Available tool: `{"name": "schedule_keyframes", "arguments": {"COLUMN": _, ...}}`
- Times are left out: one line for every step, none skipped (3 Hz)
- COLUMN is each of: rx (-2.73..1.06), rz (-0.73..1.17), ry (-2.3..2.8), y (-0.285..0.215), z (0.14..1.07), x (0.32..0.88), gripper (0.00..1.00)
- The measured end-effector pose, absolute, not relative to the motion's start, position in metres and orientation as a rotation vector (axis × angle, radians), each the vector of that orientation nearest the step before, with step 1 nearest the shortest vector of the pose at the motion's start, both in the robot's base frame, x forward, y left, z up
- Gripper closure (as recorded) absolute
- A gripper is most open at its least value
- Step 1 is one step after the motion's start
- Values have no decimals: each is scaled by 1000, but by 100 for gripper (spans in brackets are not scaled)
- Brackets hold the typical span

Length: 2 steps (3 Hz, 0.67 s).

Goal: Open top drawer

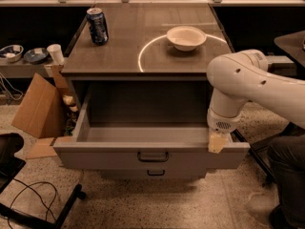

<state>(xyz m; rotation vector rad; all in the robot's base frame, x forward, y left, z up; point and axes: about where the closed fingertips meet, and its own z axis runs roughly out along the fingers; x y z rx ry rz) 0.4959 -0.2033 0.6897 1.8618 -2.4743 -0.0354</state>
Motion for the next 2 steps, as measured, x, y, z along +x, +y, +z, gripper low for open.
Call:
{"name": "schedule_keyframes", "arguments": {"rx": 1862, "rz": -35, "ry": -2474, "y": -203, "z": 690, "x": 496, "gripper": 6}}
{"name": "schedule_keyframes", "arguments": {"rx": 1862, "rz": -35, "ry": -2474, "y": -203, "z": 690, "x": 496, "gripper": 0}}
